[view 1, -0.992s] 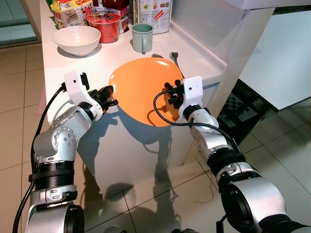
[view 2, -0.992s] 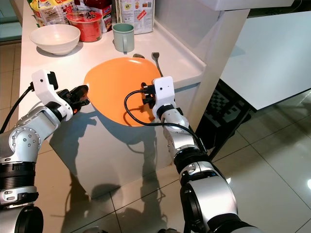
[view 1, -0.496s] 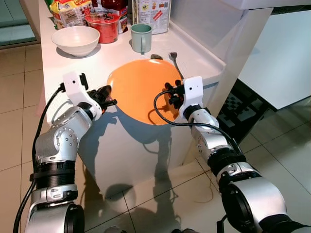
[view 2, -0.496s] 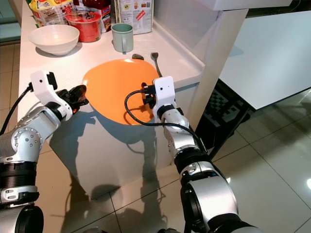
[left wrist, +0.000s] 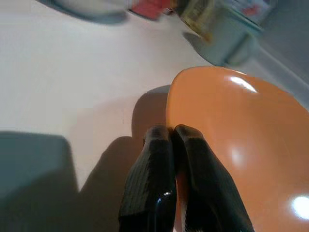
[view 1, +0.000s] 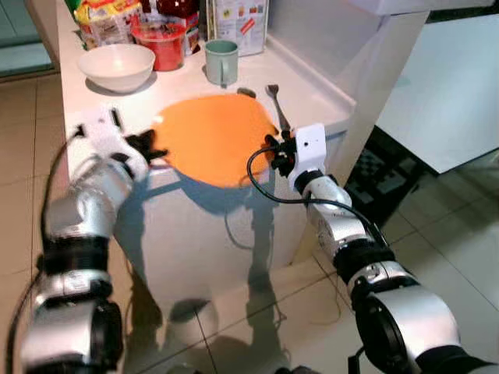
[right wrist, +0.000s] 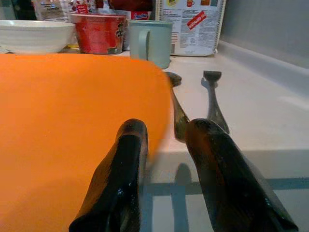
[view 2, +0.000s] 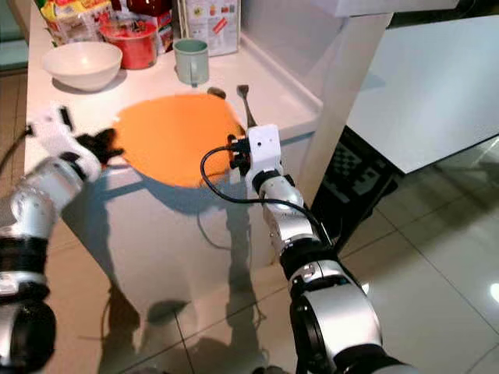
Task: Setting the table
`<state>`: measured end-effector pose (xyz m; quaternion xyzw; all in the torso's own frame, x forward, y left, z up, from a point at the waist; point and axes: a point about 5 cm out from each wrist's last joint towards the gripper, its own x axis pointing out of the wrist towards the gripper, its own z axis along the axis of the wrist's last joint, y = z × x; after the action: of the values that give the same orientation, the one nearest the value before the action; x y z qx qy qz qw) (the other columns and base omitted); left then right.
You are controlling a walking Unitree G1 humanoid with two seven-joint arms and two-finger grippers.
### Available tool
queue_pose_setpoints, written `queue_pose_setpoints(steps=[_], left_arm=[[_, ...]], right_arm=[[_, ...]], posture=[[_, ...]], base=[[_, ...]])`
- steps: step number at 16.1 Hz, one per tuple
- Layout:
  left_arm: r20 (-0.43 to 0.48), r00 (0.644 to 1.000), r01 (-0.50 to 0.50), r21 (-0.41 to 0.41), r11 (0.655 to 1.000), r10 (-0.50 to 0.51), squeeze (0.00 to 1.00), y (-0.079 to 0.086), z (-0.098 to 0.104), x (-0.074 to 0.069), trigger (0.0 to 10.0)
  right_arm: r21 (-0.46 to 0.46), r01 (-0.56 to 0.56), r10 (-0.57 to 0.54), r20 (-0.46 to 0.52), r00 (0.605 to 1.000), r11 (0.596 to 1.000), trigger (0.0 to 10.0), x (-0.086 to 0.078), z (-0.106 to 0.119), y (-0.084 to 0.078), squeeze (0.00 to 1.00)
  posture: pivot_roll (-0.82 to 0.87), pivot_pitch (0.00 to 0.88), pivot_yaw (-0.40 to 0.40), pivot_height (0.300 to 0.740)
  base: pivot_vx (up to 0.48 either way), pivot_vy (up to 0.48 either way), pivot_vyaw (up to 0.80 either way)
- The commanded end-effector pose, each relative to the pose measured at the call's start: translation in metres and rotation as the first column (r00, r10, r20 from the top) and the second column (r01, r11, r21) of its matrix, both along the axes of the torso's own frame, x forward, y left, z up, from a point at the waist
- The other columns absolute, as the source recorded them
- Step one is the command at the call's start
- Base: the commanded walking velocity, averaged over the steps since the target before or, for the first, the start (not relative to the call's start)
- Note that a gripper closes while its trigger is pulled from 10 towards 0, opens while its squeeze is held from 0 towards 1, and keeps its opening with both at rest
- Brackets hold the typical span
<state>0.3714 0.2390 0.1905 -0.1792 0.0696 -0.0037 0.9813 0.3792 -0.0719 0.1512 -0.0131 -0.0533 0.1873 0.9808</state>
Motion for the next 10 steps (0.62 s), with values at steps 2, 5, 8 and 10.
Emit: queue_pose_setpoints(steps=[2, 5, 8, 10], left_arm=[[-0.113, 0.99, -0.082, 0.05, 0.995, 0.087, 0.0, 0.017, -0.023, -0.001, 0.0], [-0.124, 0.986, -0.105, 0.065, 0.992, 0.113, 0.0, 0.023, -0.023, 0.004, 0.0], [-0.117, 0.988, -0.091, 0.077, 0.993, 0.099, 0.0, 0.02, -0.021, 0.009, 0.0], [-0.115, 0.989, -0.08, 0.081, 0.994, 0.089, 0.0, 0.017, -0.021, 0.012, 0.0]], right_arm=[[-0.003, 0.009, -0.009, -0.003, 1.0, 1.0, 10.0, -0.002, -0.004, -0.003, 0.0], [0.006, 0.004, -0.004, -0.008, 1.0, 1.0, 10.0, -0.002, -0.004, -0.002, 0.0], [0.01, 0.001, -0.001, -0.009, 1.0, 1.0, 10.0, -0.003, -0.005, -0.001, 0.0], [0.047, -0.002, 0.004, -0.036, 0.999, 0.999, 10.0, -0.003, -0.006, 0.0, 0.0]], posture=[[0.18, 0.056, -0.015, 0.74], [0.17, 0.059, -0.006, 0.74], [0.17, 0.064, 0.001, 0.74], [0.17, 0.065, 0.002, 0.74]], base=[[0.0, 0.0, 0.0], [0.0, 0.0, 0.0], [0.0, 0.0, 0.0], [0.0, 0.0, 0.0]])
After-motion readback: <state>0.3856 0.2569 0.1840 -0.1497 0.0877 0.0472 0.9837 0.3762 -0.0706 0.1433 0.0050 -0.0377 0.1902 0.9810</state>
